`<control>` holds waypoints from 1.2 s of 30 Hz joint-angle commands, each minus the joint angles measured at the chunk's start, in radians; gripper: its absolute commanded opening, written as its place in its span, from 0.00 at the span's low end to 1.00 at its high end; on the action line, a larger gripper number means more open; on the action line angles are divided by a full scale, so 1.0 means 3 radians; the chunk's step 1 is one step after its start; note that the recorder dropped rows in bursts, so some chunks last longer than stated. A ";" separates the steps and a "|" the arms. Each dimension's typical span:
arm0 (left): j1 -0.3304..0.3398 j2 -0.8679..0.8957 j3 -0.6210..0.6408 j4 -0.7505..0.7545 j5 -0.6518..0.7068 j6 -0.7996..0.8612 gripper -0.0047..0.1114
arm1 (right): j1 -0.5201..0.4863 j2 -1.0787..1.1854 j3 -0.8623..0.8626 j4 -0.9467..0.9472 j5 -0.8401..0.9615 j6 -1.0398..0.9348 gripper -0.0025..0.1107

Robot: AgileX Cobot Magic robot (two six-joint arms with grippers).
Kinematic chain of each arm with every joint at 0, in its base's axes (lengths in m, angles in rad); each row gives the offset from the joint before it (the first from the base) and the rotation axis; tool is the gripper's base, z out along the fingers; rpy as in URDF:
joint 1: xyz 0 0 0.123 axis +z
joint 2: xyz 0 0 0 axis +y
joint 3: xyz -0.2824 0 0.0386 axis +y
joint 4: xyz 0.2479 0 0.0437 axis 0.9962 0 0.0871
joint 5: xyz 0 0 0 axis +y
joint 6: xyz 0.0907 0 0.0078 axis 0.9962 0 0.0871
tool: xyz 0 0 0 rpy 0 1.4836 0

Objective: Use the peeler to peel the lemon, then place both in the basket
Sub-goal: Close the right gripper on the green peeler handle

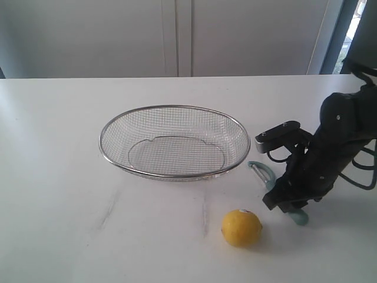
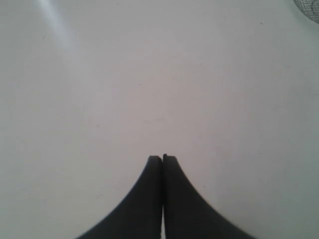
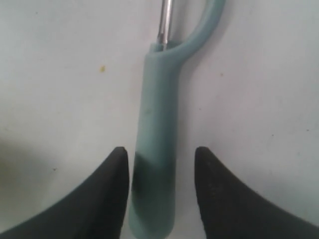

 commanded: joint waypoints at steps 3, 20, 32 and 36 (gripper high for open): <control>0.0014 -0.0016 0.0030 -0.0038 0.0010 0.0011 0.04 | 0.0004 0.0048 -0.0018 -0.0030 -0.0041 -0.0021 0.38; 0.0014 -0.0016 0.0030 -0.0038 0.0010 0.0011 0.04 | 0.0004 0.0054 -0.0018 -0.0002 0.0253 -0.0021 0.02; 0.0014 -0.0016 0.0030 -0.0038 0.0010 0.0011 0.04 | 0.0004 -0.0151 -0.0018 -0.0002 0.0299 0.0509 0.02; 0.0014 -0.0016 0.0030 -0.0038 0.0010 0.0011 0.04 | 0.0004 -0.0264 -0.0018 -0.0002 0.0327 0.0682 0.02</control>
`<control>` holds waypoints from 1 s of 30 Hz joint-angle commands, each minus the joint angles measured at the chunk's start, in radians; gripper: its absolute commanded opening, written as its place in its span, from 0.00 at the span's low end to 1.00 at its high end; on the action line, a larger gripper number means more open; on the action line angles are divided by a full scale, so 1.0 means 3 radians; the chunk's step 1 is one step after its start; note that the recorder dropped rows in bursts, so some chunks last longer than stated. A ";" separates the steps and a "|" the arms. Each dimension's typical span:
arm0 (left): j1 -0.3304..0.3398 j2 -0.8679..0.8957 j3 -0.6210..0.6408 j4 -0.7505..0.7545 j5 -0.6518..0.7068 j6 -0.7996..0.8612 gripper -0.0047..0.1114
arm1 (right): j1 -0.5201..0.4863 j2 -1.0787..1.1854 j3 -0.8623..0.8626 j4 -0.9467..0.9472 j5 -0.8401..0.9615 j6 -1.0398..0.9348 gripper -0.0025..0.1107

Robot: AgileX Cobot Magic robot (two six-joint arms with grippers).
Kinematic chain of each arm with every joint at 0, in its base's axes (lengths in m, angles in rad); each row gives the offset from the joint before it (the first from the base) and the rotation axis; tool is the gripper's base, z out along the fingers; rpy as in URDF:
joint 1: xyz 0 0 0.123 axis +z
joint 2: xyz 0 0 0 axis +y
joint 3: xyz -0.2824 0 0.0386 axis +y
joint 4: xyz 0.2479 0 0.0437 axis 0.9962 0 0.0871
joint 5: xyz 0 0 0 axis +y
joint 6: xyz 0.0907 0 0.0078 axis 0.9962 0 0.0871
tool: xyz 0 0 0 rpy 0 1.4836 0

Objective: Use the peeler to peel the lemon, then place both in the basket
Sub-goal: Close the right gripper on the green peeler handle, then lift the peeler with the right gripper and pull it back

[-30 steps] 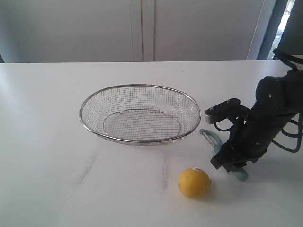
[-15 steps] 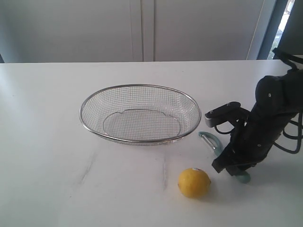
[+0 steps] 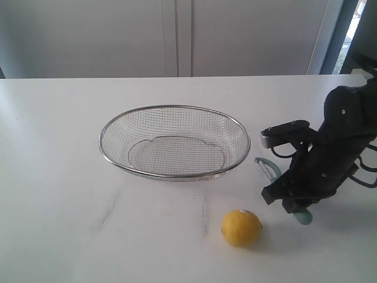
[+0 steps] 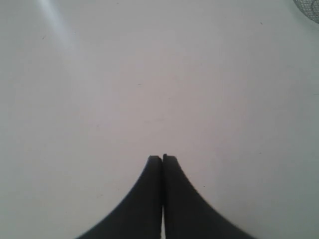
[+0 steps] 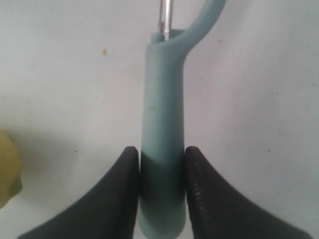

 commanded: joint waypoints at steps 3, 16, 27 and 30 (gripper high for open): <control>0.0014 -0.0016 0.0030 -0.0038 0.0010 0.0011 0.04 | -0.0004 -0.0177 -0.0008 -0.0018 0.0081 0.0222 0.02; 0.0014 -0.0016 0.0030 -0.0038 0.0010 0.0011 0.04 | -0.0004 -0.0368 -0.0008 -0.0026 -0.0038 0.0347 0.02; 0.0014 -0.0016 0.0030 -0.0038 0.0010 0.0011 0.04 | -0.0004 -0.0470 -0.0008 -0.0026 -0.0023 0.0385 0.02; 0.0014 -0.0016 0.0030 -0.0038 0.0010 0.0011 0.04 | -0.0004 -0.0510 -0.0008 -0.0026 -0.0045 0.0385 0.02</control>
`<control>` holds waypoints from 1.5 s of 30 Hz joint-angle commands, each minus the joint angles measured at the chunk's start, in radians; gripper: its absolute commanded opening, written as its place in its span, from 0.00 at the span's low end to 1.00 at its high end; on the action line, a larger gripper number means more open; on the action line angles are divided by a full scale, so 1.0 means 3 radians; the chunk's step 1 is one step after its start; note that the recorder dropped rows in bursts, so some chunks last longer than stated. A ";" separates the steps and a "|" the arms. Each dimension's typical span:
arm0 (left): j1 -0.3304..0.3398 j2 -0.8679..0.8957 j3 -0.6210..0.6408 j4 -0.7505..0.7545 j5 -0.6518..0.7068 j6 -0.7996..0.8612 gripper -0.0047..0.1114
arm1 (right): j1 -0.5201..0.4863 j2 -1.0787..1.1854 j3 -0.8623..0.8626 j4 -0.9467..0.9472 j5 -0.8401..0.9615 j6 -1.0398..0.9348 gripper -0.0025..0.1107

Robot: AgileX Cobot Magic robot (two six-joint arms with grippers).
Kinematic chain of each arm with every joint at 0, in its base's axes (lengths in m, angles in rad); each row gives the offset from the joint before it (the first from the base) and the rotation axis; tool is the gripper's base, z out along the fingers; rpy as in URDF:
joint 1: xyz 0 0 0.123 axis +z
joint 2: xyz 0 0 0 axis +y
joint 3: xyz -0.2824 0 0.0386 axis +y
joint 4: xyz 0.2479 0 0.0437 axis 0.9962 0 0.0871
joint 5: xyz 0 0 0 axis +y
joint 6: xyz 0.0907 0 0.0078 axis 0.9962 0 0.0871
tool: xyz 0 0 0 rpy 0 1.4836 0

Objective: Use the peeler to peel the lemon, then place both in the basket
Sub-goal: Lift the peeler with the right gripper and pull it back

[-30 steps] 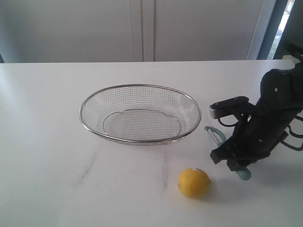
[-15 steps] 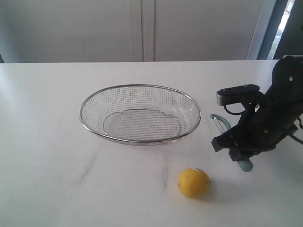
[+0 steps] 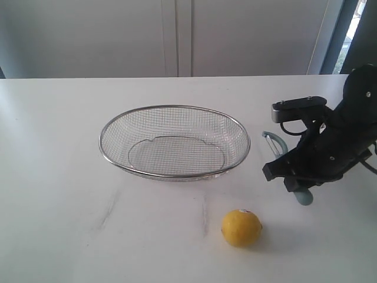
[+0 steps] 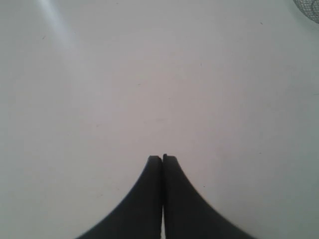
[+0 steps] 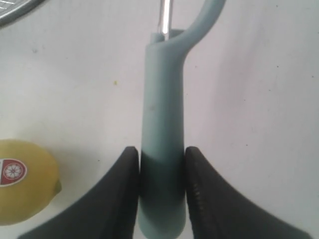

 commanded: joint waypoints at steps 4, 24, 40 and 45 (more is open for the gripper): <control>0.0014 -0.0016 0.0030 -0.0038 0.0010 0.0011 0.04 | -0.0004 -0.0129 -0.0055 -0.0113 -0.0048 0.0013 0.02; 0.0014 -0.0016 0.0030 -0.0038 0.0010 0.0011 0.04 | -0.0004 -0.0188 -0.0658 -0.0101 0.0125 -0.0021 0.02; 0.0014 -0.0016 0.0030 -0.0038 0.0010 0.0011 0.04 | -0.0004 -0.0182 -0.0940 -0.0101 0.0428 0.0140 0.02; 0.0014 -0.0016 0.0030 -0.0038 0.0010 0.0011 0.04 | -0.0004 -0.0182 -0.1034 -0.0024 0.0596 0.0199 0.02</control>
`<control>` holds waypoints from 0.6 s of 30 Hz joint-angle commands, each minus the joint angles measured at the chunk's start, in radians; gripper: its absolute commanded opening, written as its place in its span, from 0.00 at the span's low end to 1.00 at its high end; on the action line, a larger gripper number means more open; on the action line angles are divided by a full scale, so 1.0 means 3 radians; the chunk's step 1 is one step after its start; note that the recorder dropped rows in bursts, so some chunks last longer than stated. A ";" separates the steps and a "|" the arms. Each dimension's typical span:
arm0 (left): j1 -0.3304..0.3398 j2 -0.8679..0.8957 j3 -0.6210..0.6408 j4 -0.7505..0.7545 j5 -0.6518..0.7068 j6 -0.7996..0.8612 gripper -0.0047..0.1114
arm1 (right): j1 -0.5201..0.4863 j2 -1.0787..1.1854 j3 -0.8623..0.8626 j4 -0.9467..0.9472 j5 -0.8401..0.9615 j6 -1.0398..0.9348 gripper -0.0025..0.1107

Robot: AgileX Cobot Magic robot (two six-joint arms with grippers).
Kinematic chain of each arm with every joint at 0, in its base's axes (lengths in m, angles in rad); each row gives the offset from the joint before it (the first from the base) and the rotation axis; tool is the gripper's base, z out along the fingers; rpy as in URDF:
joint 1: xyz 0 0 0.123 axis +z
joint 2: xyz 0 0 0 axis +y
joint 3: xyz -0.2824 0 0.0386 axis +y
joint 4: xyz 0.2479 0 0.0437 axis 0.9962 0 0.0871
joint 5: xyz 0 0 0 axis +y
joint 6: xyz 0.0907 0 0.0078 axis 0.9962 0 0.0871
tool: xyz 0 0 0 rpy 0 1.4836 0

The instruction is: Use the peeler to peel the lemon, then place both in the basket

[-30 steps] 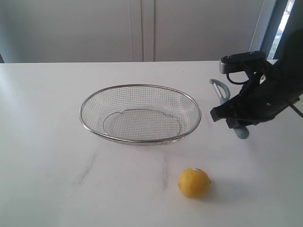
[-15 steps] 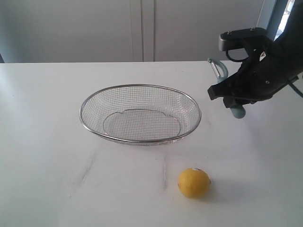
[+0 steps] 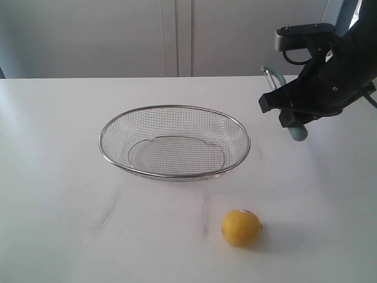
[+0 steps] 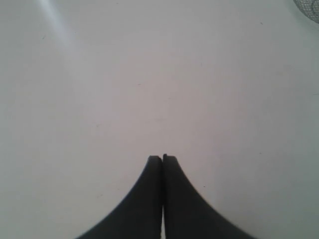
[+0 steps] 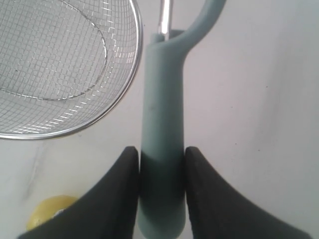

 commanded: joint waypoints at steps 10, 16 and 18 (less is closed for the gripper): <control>0.0014 -0.0016 0.0030 -0.0038 0.0010 0.0011 0.04 | -0.0004 -0.0030 -0.0100 0.0126 0.0179 0.0038 0.02; 0.0014 -0.0016 0.0030 -0.0038 0.0010 0.0011 0.04 | -0.0004 -0.0030 -0.0100 0.0119 0.0195 0.0038 0.02; 0.0014 -0.0016 0.0030 -0.0038 0.0010 0.0011 0.04 | -0.0004 -0.0030 -0.0100 0.0119 0.0195 0.0038 0.02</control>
